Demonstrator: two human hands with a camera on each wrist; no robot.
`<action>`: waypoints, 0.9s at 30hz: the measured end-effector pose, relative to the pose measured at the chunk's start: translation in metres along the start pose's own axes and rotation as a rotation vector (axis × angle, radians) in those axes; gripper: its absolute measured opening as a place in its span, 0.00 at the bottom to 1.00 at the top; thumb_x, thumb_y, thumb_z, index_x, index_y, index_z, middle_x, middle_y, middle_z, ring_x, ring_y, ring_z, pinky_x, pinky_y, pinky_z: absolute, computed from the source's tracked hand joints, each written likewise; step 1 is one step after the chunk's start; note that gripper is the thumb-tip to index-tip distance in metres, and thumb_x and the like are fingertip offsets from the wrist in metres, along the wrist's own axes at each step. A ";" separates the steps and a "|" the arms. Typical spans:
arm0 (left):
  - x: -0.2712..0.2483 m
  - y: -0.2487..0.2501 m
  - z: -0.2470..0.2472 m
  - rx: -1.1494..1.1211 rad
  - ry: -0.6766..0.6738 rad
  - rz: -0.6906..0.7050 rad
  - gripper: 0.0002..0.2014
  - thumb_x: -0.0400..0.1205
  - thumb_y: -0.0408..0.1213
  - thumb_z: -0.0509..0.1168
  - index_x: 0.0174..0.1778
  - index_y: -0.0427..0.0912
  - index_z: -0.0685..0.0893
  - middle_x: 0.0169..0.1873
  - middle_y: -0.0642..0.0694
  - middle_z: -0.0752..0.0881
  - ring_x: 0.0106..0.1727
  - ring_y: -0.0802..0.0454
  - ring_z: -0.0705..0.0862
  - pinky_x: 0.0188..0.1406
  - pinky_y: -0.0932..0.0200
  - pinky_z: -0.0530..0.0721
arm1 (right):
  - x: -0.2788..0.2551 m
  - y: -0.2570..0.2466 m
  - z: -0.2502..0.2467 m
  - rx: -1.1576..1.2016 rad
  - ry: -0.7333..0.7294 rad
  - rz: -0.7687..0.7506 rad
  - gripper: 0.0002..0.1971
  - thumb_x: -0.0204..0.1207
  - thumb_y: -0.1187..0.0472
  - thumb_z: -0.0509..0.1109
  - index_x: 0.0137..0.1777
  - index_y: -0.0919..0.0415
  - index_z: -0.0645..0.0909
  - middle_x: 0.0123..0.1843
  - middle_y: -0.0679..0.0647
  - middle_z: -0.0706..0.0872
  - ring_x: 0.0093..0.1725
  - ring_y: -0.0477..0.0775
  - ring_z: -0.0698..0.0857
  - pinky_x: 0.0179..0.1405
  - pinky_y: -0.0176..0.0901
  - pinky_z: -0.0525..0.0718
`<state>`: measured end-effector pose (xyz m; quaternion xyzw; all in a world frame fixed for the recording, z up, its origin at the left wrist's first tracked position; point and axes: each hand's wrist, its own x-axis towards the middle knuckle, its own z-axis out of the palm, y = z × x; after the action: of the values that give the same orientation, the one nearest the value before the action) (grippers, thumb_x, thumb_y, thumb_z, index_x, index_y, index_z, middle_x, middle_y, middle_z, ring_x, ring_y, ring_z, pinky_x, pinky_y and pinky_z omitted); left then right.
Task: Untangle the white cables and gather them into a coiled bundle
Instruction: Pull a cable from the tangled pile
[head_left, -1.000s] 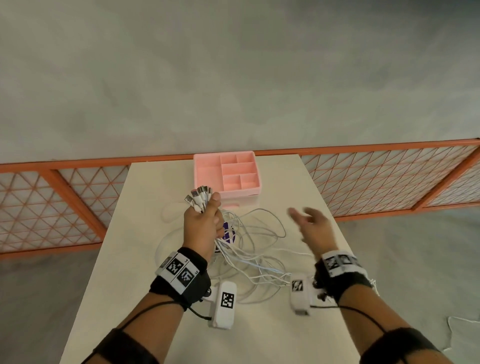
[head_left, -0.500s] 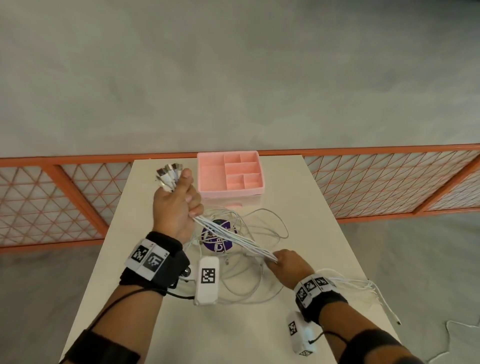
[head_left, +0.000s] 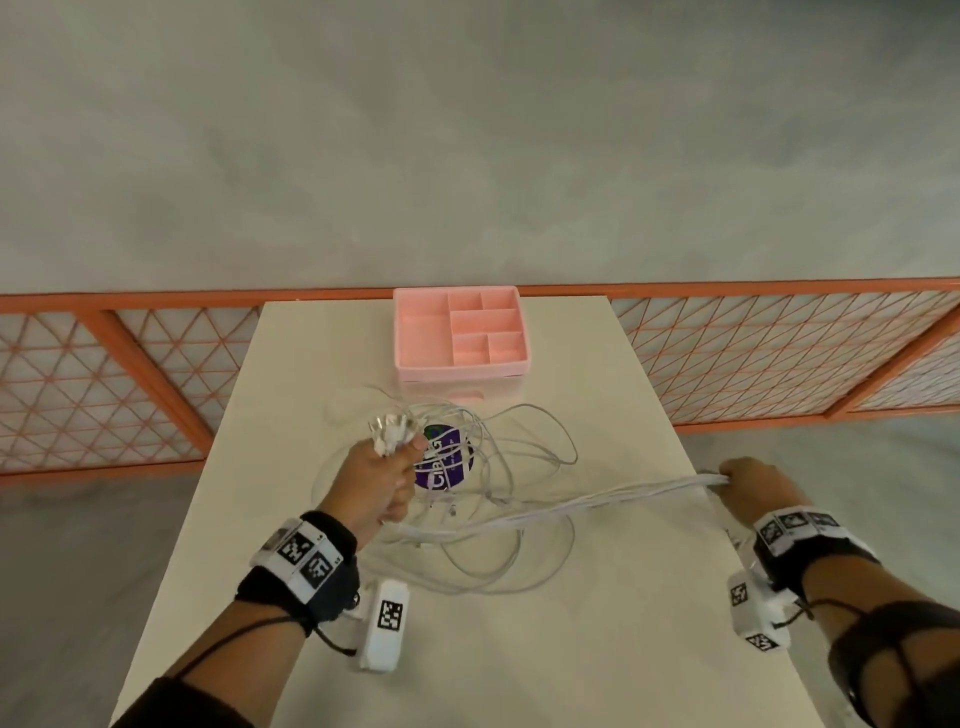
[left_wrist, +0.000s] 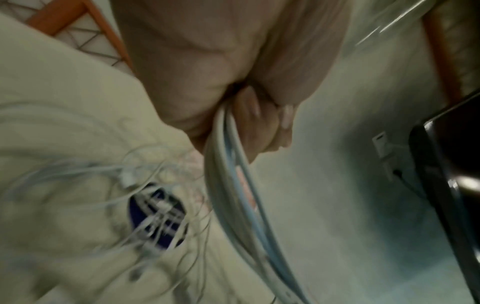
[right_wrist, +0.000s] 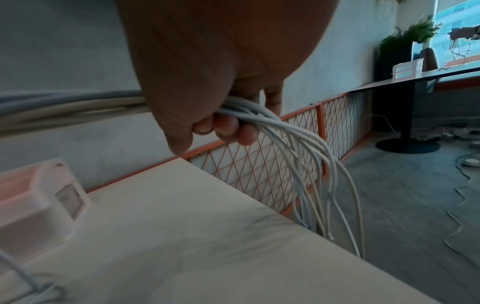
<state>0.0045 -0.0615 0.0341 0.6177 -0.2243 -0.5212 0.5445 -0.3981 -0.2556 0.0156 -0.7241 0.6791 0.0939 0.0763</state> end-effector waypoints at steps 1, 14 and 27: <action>-0.001 -0.010 0.002 0.044 -0.005 -0.026 0.09 0.86 0.41 0.67 0.41 0.43 0.77 0.20 0.51 0.66 0.19 0.55 0.60 0.18 0.65 0.58 | 0.000 0.000 0.003 0.012 0.028 0.012 0.19 0.83 0.45 0.64 0.32 0.53 0.79 0.31 0.49 0.84 0.34 0.54 0.85 0.42 0.45 0.85; 0.012 -0.039 -0.007 0.129 0.172 -0.070 0.15 0.85 0.41 0.68 0.35 0.43 0.74 0.18 0.51 0.68 0.18 0.54 0.61 0.19 0.66 0.60 | -0.030 -0.066 0.066 -0.008 -0.627 -0.147 0.50 0.43 0.22 0.78 0.63 0.50 0.75 0.68 0.49 0.78 0.69 0.55 0.79 0.68 0.46 0.75; -0.007 -0.041 -0.029 0.031 0.269 -0.046 0.18 0.85 0.42 0.68 0.33 0.45 0.70 0.18 0.50 0.65 0.19 0.54 0.60 0.20 0.67 0.58 | -0.065 -0.288 0.060 0.338 -0.329 -0.700 0.16 0.82 0.64 0.62 0.68 0.59 0.80 0.65 0.56 0.82 0.63 0.60 0.83 0.59 0.43 0.77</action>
<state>0.0155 -0.0304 -0.0045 0.6953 -0.1432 -0.4425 0.5480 -0.1168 -0.1589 -0.0319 -0.8636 0.3768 0.0640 0.3288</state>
